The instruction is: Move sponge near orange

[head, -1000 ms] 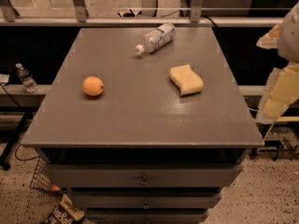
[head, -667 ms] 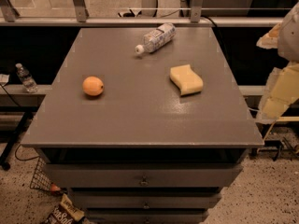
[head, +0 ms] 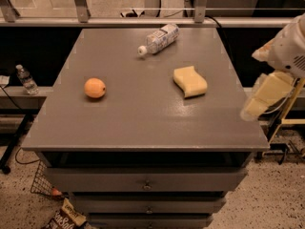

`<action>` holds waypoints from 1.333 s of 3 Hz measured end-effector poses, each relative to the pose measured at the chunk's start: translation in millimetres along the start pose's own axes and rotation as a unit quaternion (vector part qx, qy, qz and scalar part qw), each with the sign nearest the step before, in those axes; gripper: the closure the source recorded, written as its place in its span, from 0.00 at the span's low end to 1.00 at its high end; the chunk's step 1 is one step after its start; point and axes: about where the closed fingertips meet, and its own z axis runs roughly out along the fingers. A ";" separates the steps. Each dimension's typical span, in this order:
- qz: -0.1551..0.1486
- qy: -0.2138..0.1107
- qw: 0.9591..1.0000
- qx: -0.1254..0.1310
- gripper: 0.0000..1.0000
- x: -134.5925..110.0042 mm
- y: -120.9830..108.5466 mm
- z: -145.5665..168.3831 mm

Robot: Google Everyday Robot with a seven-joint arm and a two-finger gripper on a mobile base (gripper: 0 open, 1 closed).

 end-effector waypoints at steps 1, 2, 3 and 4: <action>0.023 -0.044 0.999 -0.013 0.00 -7.1 -39.9 46.3; 0.038 -0.071 0.996 -0.038 0.00 -31.9 -66.3 96.5; 0.036 -0.076 0.995 -0.055 0.00 -57.0 -80.9 130.2; 0.040 -0.054 0.995 -0.068 0.00 -66.2 -85.4 156.6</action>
Offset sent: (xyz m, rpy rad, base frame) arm 0.1599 0.0683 -0.0985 0.2619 0.0815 -0.0078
